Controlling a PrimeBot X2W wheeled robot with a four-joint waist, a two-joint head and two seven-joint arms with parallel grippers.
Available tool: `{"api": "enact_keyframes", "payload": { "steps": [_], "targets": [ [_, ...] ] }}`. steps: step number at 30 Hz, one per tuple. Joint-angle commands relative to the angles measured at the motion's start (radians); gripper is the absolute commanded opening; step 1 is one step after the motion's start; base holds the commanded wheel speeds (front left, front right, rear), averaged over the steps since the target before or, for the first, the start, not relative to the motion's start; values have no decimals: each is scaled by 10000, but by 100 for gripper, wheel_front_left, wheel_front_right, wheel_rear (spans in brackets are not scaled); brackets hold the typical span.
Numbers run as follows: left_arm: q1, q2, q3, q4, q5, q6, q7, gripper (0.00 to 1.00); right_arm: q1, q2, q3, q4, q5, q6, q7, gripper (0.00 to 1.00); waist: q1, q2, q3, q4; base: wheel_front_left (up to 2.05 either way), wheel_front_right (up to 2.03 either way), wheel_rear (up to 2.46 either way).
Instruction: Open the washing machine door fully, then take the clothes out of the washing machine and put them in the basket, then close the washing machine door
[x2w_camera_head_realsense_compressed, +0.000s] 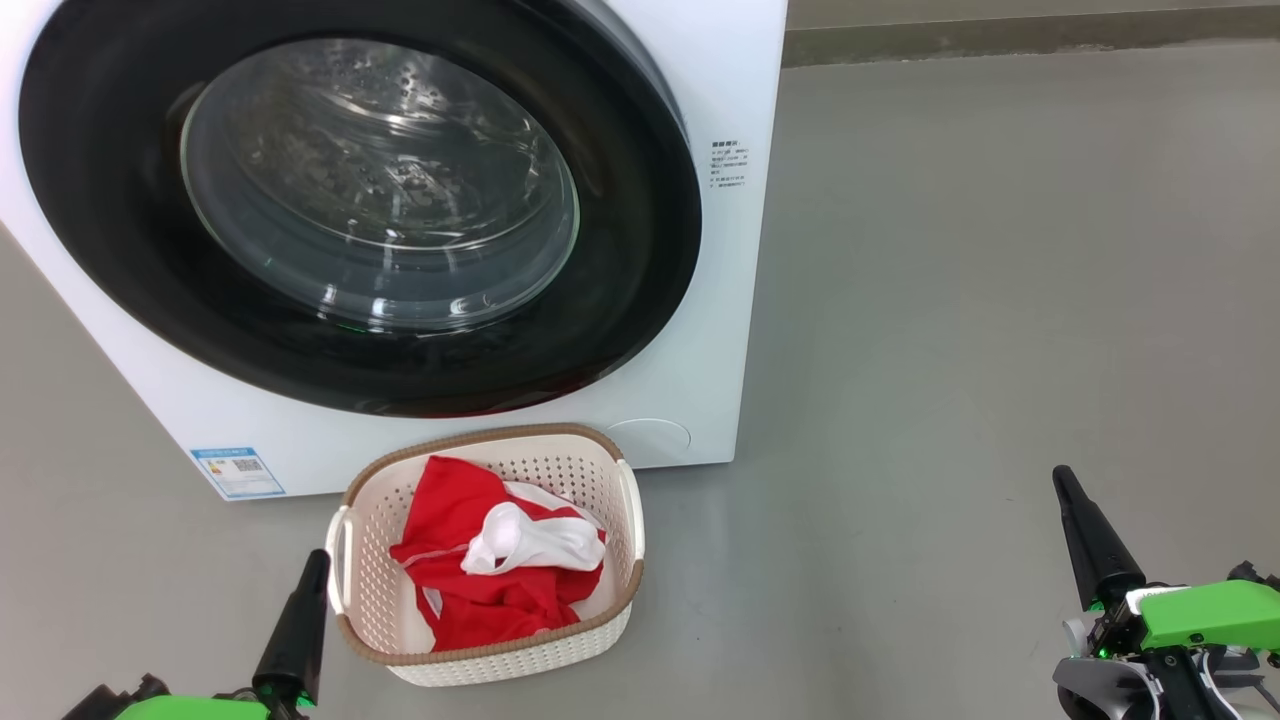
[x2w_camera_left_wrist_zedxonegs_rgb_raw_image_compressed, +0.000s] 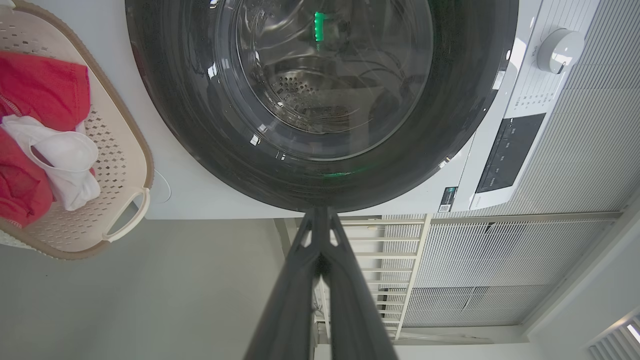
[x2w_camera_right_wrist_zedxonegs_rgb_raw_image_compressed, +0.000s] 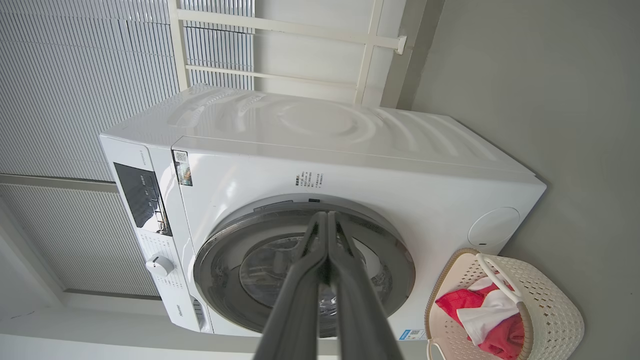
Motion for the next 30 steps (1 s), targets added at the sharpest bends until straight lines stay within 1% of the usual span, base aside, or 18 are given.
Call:
{"api": "enact_keyframes", "payload": {
  "steps": [1,30],
  "targets": [
    [-413,107,365,-196,95,4,70,0,-420,-71,155,-294,-72,4,57,0,0,-1,0,0,0,0,0],
    [-417,77,408,-195,131,4,105,0,-424,-42,114,-292,-107,4,90,0,0,-1,0,0,0,0,0]
  ]
}}
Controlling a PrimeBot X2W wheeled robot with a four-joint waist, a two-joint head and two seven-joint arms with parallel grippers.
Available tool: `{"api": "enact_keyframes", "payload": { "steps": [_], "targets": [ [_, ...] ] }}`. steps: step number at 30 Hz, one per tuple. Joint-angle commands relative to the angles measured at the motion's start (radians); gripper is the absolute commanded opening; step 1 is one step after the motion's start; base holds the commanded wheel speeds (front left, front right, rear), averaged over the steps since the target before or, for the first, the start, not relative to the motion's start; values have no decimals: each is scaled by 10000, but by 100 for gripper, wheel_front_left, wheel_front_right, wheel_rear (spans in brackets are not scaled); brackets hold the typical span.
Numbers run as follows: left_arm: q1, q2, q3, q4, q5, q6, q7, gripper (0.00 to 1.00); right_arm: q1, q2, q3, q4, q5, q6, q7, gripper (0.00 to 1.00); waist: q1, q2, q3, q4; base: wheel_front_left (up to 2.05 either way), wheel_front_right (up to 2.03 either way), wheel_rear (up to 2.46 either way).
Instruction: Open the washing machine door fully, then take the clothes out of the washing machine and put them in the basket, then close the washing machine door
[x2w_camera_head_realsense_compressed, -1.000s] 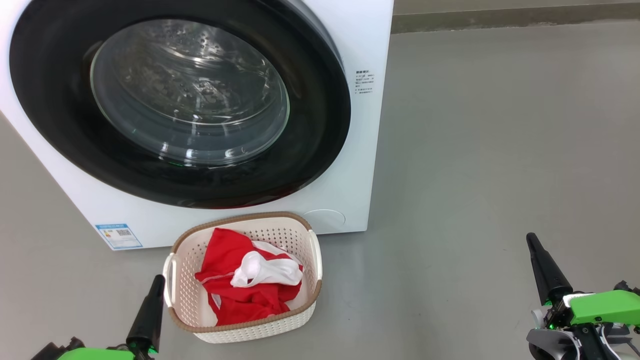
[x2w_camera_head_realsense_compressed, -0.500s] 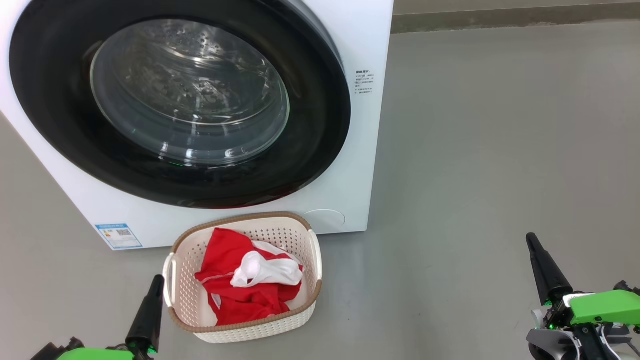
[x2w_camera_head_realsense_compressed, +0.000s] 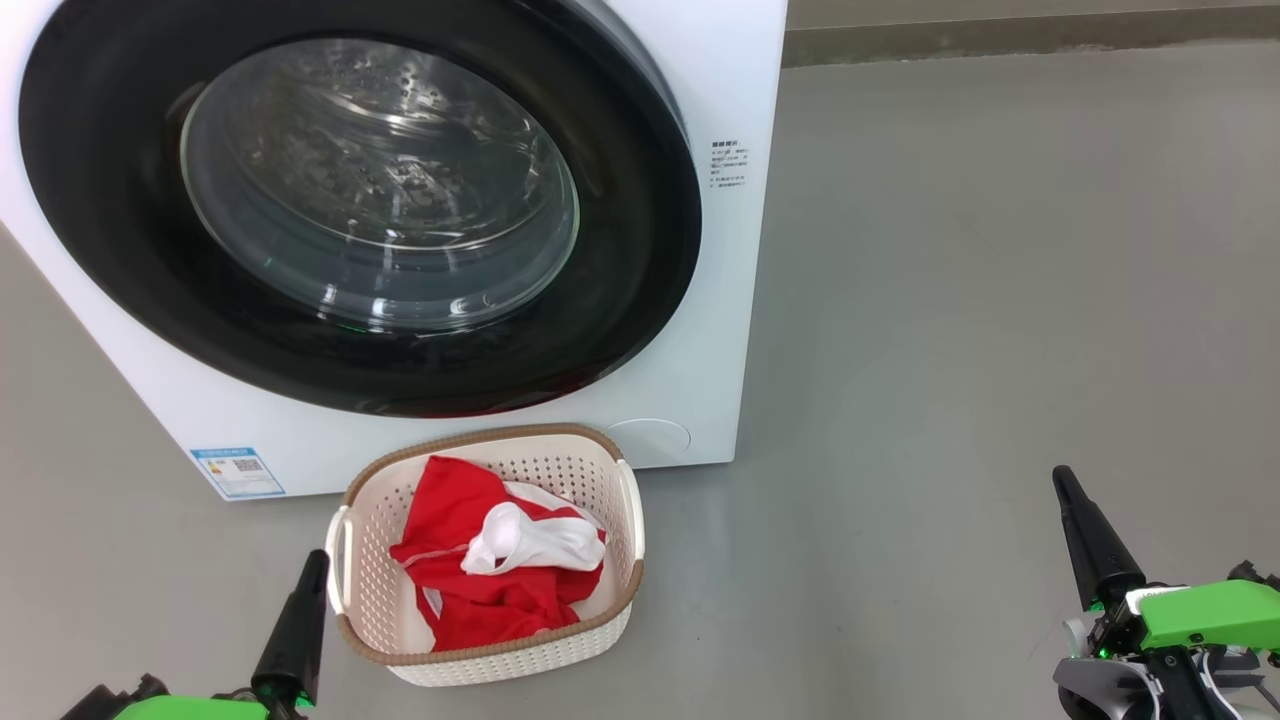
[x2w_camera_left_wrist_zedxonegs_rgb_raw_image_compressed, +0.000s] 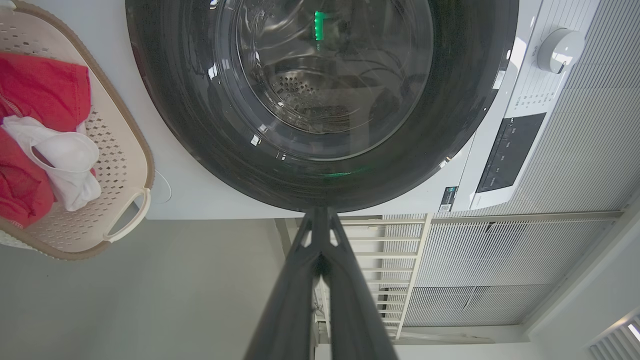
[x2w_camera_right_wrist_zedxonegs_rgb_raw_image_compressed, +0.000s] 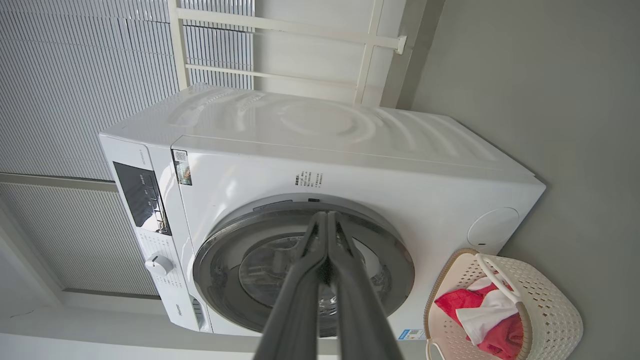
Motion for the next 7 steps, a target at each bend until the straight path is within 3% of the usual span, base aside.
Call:
{"api": "enact_keyframes", "payload": {
  "steps": [1,7],
  "targets": [
    [-416,82,367,-200,96,4,60,0,-423,-57,143,-292,-60,4,60,0,0,0,0,0,0,0,0],
    [-417,76,375,-200,102,4,66,0,-423,-52,136,-291,-66,4,66,0,0,0,0,0,0,0,0]
  ]
}}
